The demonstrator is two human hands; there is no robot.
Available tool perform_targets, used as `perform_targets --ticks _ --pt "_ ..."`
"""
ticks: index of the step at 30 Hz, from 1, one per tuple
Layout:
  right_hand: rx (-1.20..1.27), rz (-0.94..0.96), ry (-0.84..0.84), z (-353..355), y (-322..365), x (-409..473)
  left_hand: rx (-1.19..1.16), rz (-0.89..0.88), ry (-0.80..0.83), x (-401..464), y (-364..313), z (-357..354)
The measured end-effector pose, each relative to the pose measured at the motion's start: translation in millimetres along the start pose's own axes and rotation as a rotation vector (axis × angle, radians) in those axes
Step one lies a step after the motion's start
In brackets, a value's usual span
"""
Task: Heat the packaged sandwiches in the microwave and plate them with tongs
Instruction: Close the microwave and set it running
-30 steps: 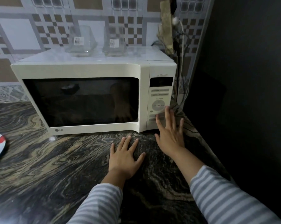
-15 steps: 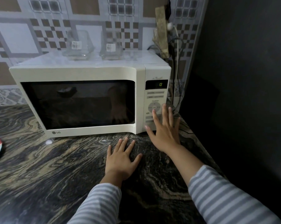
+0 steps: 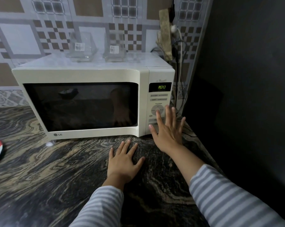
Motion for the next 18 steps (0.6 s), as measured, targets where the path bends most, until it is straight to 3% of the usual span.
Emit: perform_targets --ticks 9,18 --pt "-0.017 0.064 0.024 -8.4 0.6 -19.6 -0.007 -0.006 0.006 -1.2 0.0 -0.9" --pt "0.037 0.09 0.249 -57.7 -12.0 -54.7 -0.012 -0.014 -0.005 -0.9 0.5 -0.3"
Point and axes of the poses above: each hand's wrist, its own x-axis towards the middle knuckle, its own z-axis out of the back of the hand, y = z × x, the point moved 4 cm from there along x, towards the middle knuckle, and after that the axes turned 13 degrees about -z, right-handed, at the moved point
